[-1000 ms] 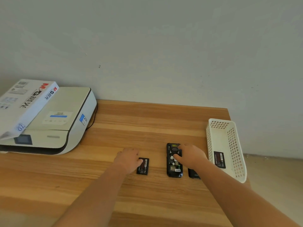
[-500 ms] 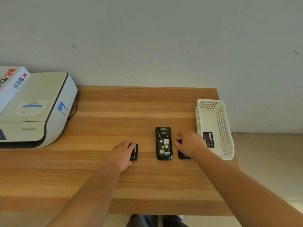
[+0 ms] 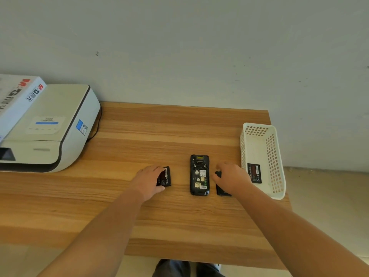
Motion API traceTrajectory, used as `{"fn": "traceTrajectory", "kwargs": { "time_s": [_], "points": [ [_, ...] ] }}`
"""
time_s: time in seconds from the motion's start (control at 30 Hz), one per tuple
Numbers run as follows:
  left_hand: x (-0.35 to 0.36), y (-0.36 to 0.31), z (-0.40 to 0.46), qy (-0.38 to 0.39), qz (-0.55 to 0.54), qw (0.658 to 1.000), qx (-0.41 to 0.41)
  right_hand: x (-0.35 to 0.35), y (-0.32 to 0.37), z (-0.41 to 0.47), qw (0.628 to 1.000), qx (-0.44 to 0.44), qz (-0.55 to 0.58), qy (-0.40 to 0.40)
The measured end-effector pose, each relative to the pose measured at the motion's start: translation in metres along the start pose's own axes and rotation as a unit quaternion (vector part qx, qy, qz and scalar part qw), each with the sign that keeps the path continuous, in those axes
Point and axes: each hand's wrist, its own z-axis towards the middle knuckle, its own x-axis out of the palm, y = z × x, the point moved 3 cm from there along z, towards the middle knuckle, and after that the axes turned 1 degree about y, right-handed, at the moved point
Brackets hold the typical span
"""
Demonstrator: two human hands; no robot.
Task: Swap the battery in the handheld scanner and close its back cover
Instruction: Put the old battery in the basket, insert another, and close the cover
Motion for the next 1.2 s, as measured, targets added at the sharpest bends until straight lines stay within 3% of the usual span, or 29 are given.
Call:
{"fn": "traceTrajectory", "kwargs": {
  "time_s": [0.27, 0.6, 1.2],
  "points": [
    [-0.042, -0.042, 0.021, -0.028, -0.013, 0.998, 0.058, -0.01, -0.009, -0.001, 1.0, 0.0, 0.015, 0.007],
    [-0.01, -0.106, 0.041, 0.067, 0.047, 0.986, 0.147, -0.008, -0.023, -0.004, 0.999, -0.023, 0.034, 0.007],
    [0.0, -0.118, 0.043, 0.071, 0.102, 0.981, 0.15, -0.003, -0.025, -0.002, 0.998, -0.05, 0.044, 0.008]
  ]
}}
